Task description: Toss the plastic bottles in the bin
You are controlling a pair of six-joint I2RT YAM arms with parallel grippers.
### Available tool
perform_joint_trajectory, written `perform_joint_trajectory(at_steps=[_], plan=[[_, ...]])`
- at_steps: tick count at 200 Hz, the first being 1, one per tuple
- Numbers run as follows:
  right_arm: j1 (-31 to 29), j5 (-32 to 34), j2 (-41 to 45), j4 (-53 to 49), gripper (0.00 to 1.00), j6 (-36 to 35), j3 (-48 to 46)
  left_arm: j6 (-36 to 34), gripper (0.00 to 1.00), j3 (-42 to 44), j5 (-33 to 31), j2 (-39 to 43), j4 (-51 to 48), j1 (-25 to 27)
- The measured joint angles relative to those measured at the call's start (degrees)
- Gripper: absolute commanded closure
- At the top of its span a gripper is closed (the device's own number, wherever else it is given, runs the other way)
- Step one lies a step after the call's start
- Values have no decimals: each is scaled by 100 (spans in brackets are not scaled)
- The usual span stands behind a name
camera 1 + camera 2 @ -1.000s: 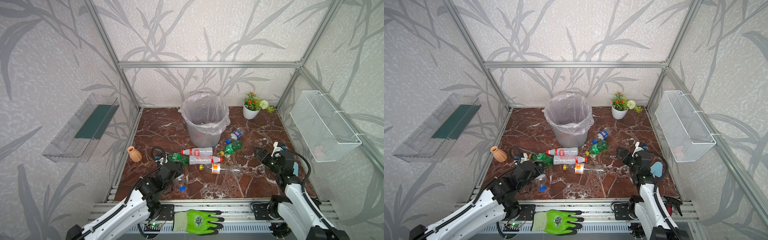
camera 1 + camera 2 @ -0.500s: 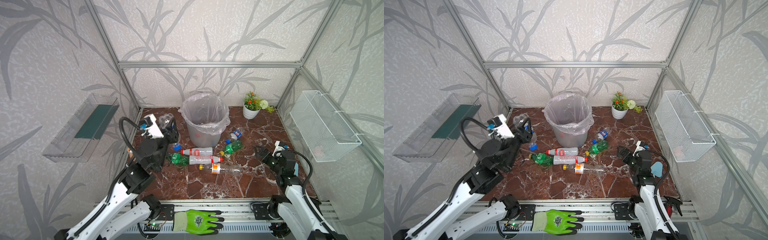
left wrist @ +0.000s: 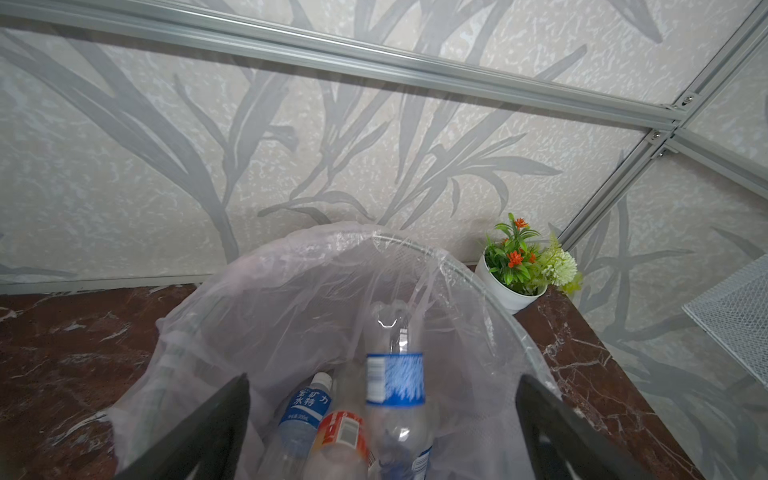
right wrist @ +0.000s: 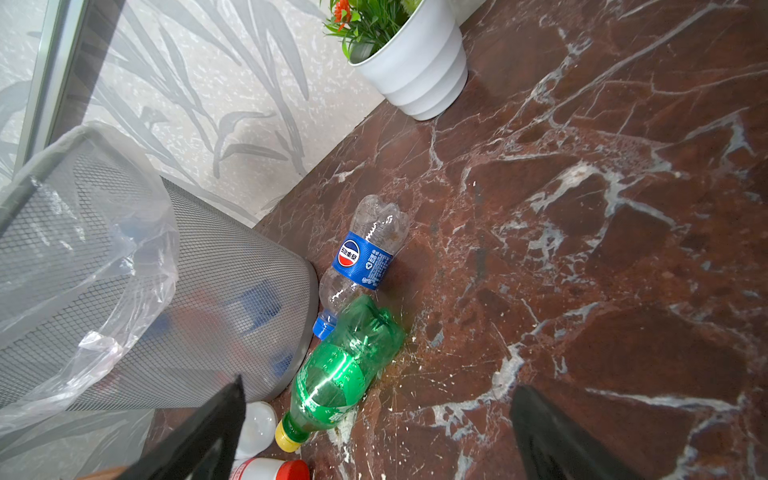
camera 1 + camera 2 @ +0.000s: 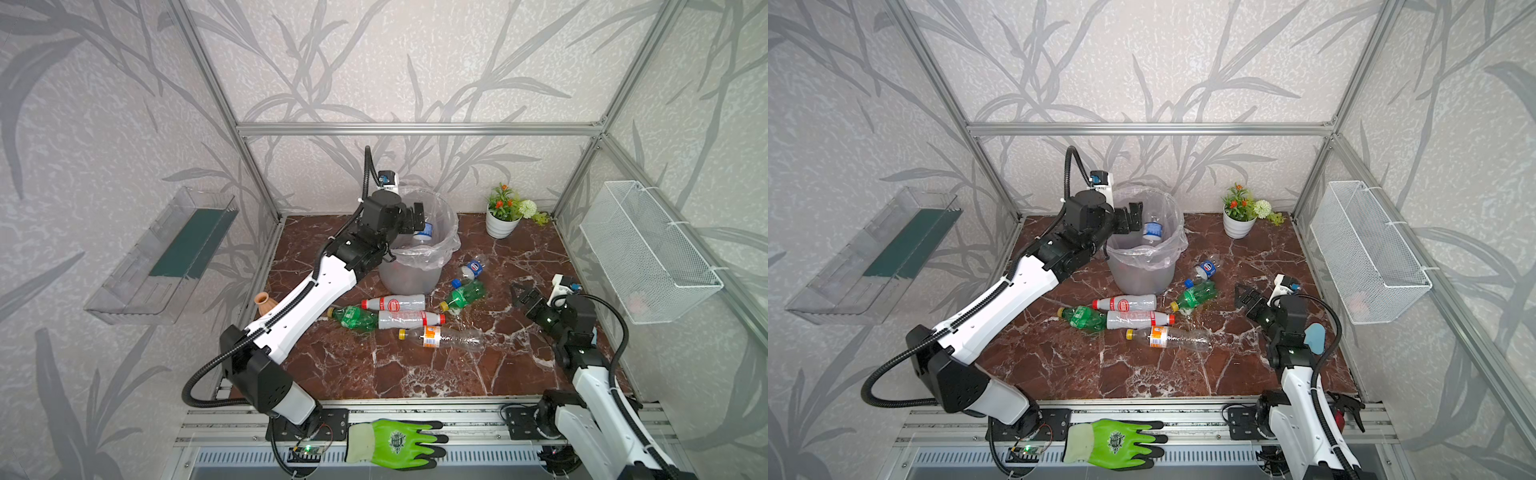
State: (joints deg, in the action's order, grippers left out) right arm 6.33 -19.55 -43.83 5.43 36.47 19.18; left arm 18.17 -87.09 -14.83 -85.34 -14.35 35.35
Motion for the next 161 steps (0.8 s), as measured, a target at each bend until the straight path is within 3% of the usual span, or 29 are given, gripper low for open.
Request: perform_joint_trajectory(at_steps=[55,100,161], plan=[[0,-55,-455,-13,1,7,72,-28,1,828,323,1305,417,0],[-103,-90,-822,-4,5,205,83,11,1,2413,313,2212,870,131],[-1143,232,-1910,306,6,553,463,173,1,4009,-299,3504,831,199]])
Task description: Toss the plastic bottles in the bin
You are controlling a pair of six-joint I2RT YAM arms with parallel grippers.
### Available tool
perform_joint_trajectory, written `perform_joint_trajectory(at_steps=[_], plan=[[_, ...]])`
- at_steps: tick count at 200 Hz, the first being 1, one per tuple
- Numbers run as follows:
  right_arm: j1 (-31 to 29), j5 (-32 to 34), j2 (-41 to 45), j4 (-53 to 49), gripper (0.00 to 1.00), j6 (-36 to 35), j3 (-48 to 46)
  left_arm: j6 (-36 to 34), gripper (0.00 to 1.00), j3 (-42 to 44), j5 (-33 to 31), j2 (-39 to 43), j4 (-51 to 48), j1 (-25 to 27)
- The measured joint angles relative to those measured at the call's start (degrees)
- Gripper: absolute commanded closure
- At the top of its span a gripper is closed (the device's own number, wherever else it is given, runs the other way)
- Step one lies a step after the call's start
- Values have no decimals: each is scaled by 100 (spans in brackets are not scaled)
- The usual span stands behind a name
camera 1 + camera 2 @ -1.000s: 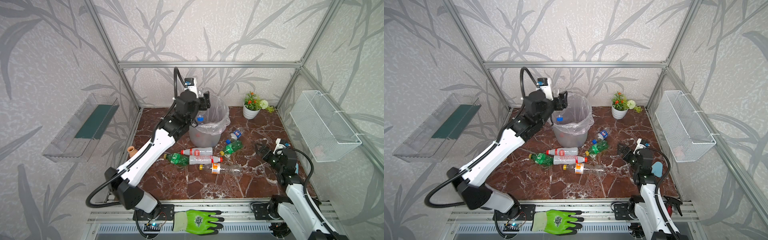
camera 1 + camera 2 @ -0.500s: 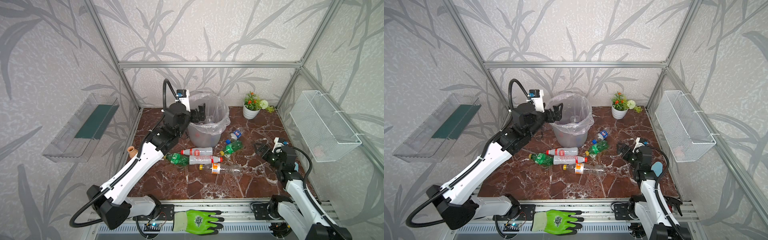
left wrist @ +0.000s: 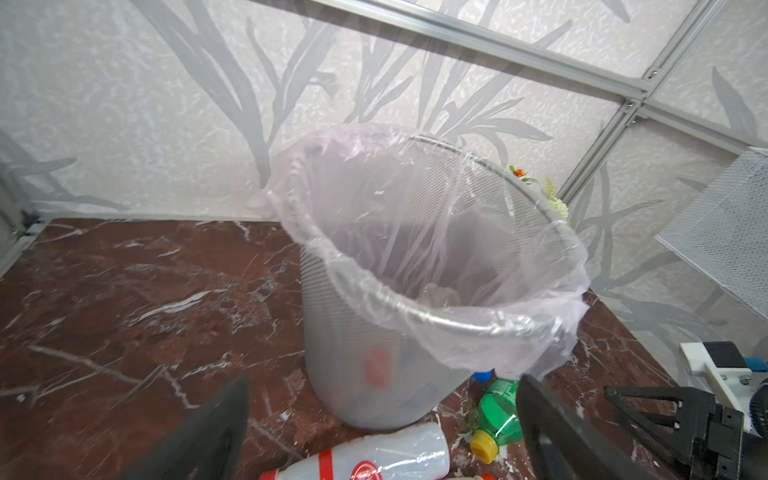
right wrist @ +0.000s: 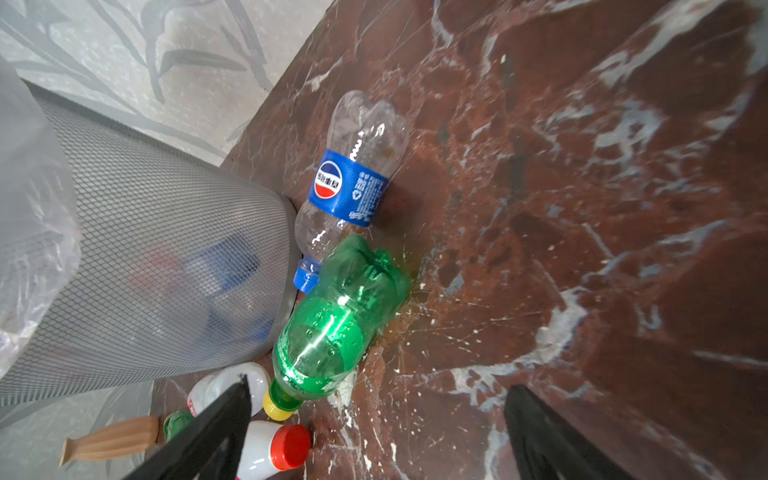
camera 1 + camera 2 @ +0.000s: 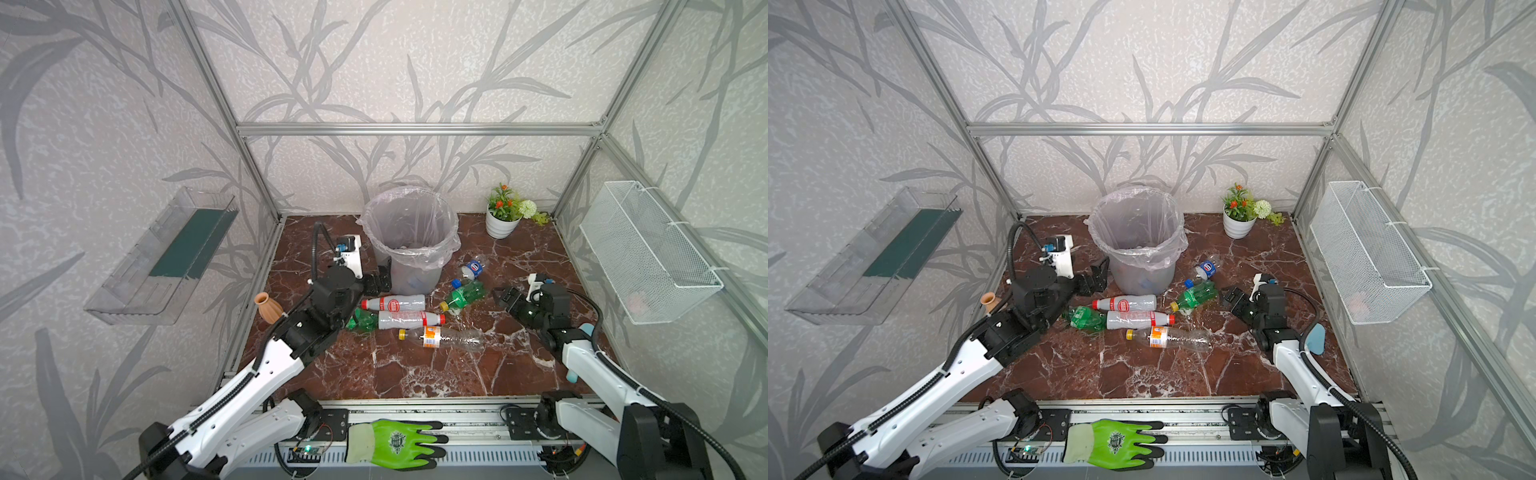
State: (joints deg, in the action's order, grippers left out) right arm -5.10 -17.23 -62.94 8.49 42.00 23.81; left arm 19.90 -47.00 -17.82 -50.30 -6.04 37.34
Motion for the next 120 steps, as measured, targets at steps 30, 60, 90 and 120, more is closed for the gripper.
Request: perform_joint_trajectory(at_steps=[30,60,90,120], plan=[[-466,195,-656,267,7,225,201,291,1,603,-352,455,-144,0],[-793,361,-1215,396,9,369,483,658,1,1032,-656,710,-564,0],[-992,470,-1670,490,11,496,765,918,1,1174,-916,835,-887,0],[-1115,610,-1963,466,11,601,966,1071,1,1255,-1056,848,-1029,0]])
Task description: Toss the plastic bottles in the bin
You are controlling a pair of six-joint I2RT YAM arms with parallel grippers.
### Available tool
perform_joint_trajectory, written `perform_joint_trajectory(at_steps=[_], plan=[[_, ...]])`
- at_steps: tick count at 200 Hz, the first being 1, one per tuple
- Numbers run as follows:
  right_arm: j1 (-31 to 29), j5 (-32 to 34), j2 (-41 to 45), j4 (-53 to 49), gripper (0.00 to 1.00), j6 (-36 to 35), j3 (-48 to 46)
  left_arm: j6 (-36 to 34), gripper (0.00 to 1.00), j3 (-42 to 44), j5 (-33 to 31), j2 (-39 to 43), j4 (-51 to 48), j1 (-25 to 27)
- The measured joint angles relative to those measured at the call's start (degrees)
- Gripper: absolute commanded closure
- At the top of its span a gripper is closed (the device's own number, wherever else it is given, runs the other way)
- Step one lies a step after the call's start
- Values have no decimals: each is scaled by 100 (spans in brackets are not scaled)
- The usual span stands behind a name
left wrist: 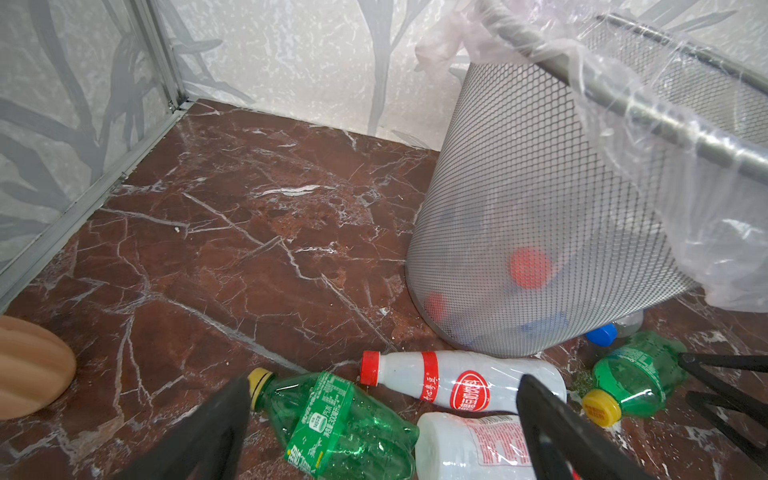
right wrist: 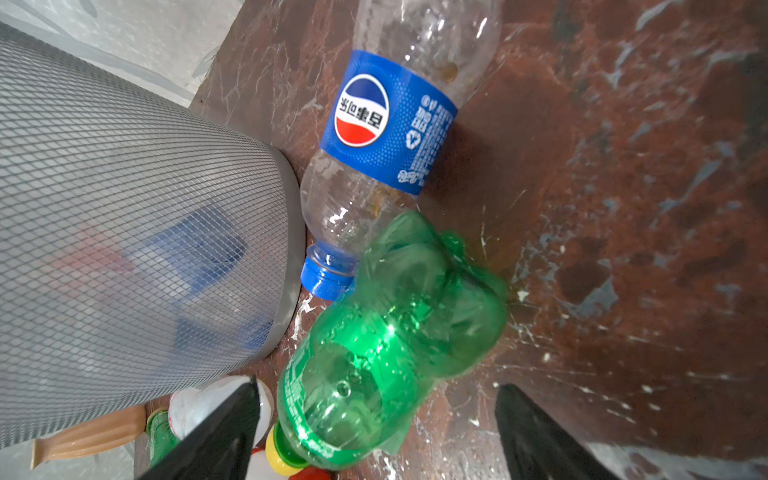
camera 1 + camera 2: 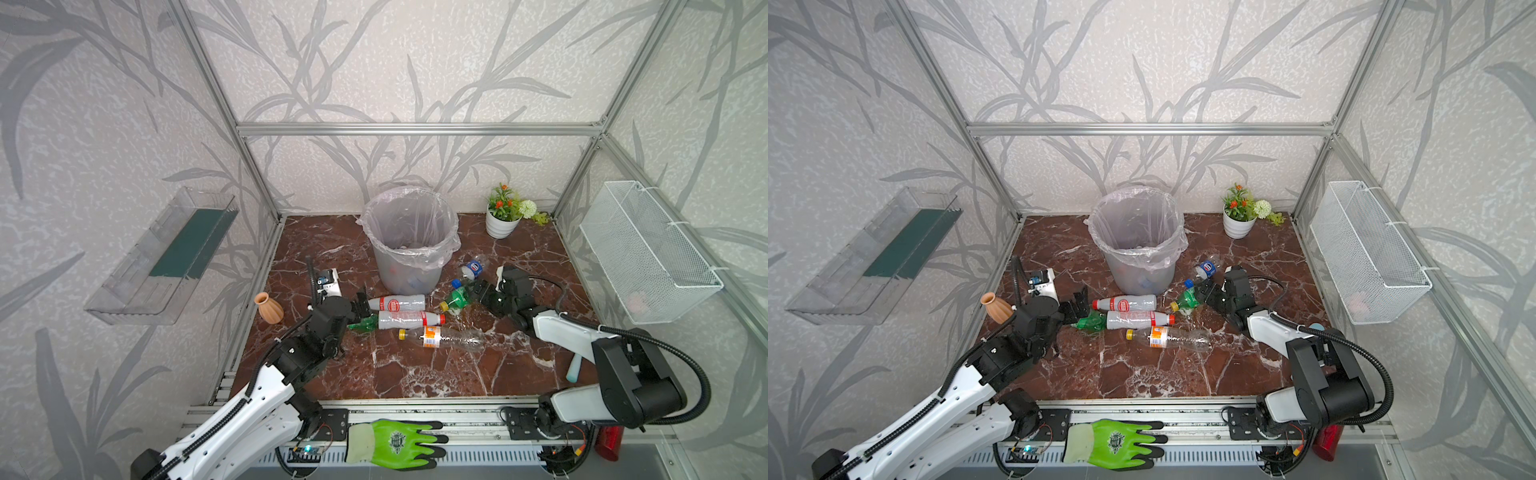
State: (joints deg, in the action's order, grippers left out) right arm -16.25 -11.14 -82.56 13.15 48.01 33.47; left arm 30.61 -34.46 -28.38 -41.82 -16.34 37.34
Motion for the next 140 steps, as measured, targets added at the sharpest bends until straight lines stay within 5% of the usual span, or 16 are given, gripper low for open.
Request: perform_joint_trajectory(at_steps=[140], plan=[[-129,619,-1102,-39,23,411,623,162,1,120,-177,48,-245,-2]])
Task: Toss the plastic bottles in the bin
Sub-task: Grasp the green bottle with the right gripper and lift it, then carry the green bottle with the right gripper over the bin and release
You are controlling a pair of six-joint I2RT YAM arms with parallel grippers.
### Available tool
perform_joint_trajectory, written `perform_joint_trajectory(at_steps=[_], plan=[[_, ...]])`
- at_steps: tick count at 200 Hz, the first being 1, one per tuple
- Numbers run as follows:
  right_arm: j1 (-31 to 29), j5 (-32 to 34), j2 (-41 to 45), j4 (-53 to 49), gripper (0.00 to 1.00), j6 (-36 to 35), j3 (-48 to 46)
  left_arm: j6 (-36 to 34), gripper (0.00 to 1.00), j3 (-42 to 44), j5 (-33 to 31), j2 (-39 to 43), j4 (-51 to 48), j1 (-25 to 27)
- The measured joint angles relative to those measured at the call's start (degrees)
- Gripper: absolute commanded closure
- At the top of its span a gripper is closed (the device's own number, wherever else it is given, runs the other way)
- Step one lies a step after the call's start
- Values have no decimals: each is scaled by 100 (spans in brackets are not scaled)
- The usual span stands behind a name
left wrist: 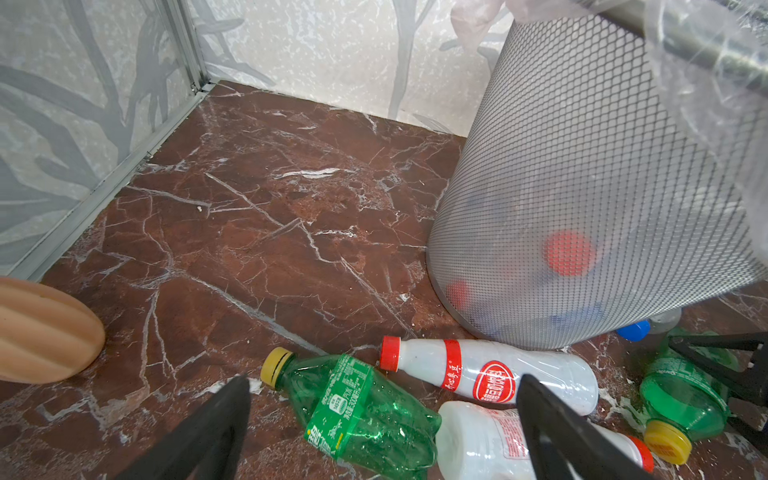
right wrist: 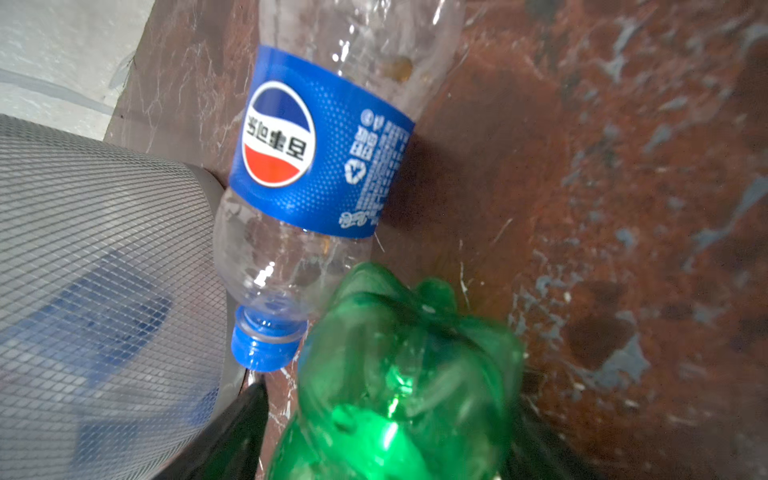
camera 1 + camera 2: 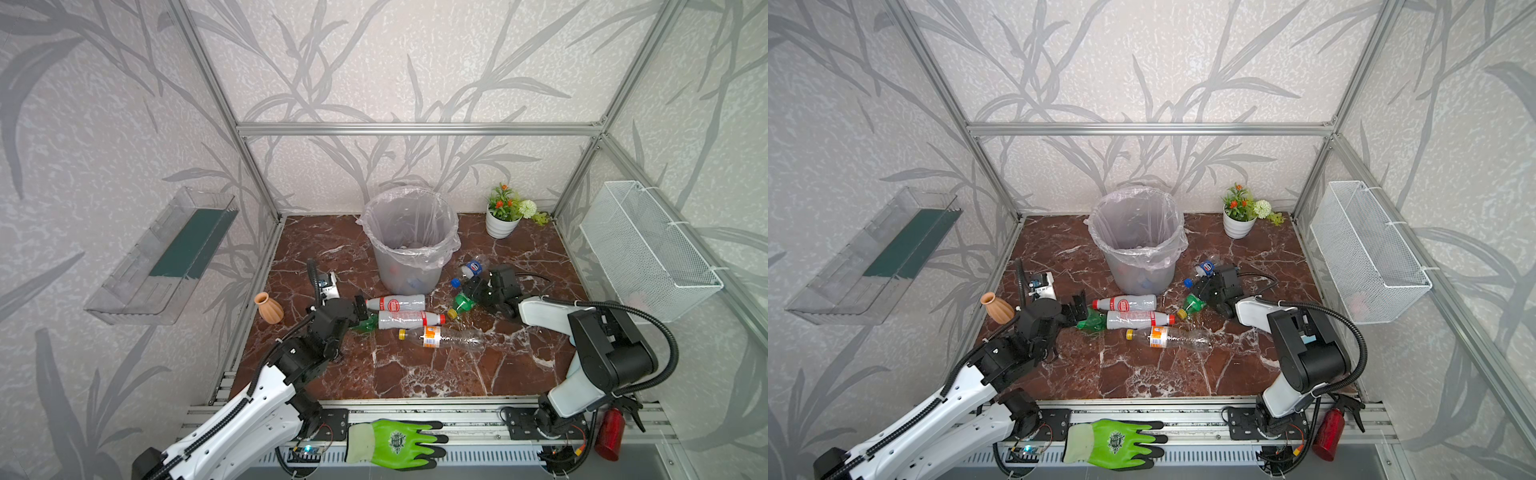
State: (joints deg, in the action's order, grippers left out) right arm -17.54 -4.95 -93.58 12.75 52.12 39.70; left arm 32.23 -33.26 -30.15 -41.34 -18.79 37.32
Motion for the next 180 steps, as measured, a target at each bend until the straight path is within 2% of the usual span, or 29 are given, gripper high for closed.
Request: perform_joint_trajectory(at_steps=[35,62,113,148,180], plan=[[9,92,-87,258,27,195,-28,74,1,90,-94,192,-55,0],[122,-11,-79,688,45,356,-271,118,1,190,-201,337,-57,0],[533,-225,424,1132,49,529,-933,238,1,358,-334,428,-55,0],[872,-332,1578,1388,49,590,-1429,417,1,481,-564,428,-52,-13],[1040,-92,3279,894,47,254,-1064,723,1,693,-807,354,-122,-61]])
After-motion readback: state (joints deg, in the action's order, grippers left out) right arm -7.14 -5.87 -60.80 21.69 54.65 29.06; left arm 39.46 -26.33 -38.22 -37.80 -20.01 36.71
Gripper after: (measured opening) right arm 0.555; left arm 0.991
